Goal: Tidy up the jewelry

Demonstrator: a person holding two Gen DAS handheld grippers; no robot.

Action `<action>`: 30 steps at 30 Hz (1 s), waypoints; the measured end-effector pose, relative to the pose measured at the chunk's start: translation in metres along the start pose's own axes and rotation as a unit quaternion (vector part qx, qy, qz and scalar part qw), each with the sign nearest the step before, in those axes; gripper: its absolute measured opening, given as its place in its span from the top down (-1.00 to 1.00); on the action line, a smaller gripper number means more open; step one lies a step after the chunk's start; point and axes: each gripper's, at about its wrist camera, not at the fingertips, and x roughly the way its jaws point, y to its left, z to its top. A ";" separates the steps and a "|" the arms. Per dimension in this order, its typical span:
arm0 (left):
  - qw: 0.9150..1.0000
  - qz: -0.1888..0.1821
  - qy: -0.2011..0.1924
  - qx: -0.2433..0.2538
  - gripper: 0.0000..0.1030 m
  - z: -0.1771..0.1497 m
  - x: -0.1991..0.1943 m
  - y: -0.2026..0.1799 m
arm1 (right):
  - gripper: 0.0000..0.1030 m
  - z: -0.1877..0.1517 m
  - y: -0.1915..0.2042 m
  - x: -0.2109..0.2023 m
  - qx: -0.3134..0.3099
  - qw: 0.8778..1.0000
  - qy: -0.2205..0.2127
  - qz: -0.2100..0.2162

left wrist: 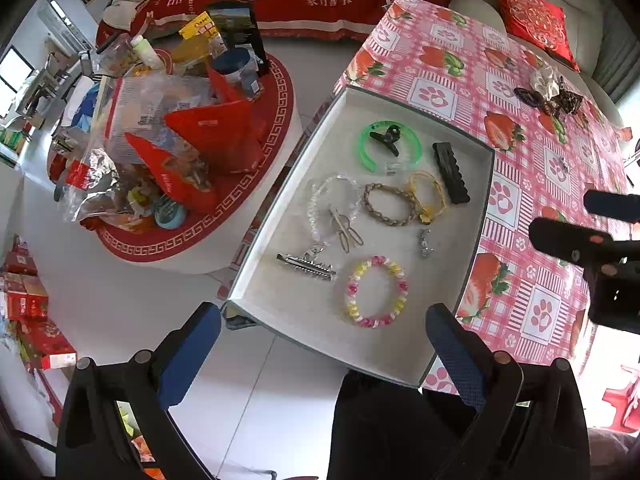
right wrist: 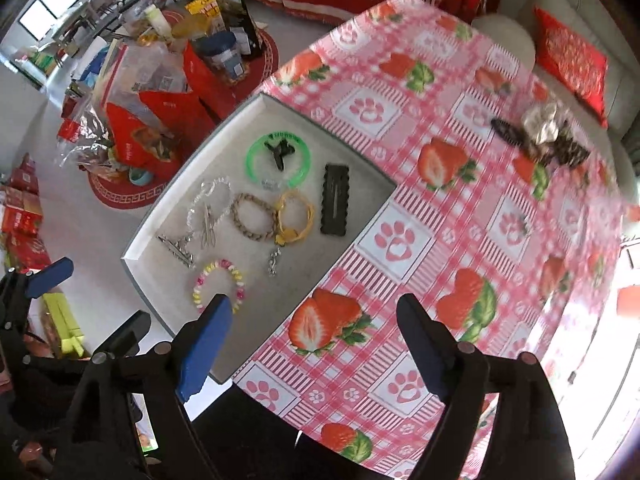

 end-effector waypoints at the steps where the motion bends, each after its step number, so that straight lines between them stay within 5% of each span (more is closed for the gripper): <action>1: 1.000 0.000 0.002 -0.002 -1.00 0.000 -0.001 0.001 | -0.68 0.001 0.002 -0.004 -0.003 1.000 -0.004 -0.003; 30: 1.000 -0.008 0.002 0.009 -1.00 0.000 -0.017 0.006 | -0.68 0.003 0.016 -0.016 -0.013 1.000 -0.004 -0.011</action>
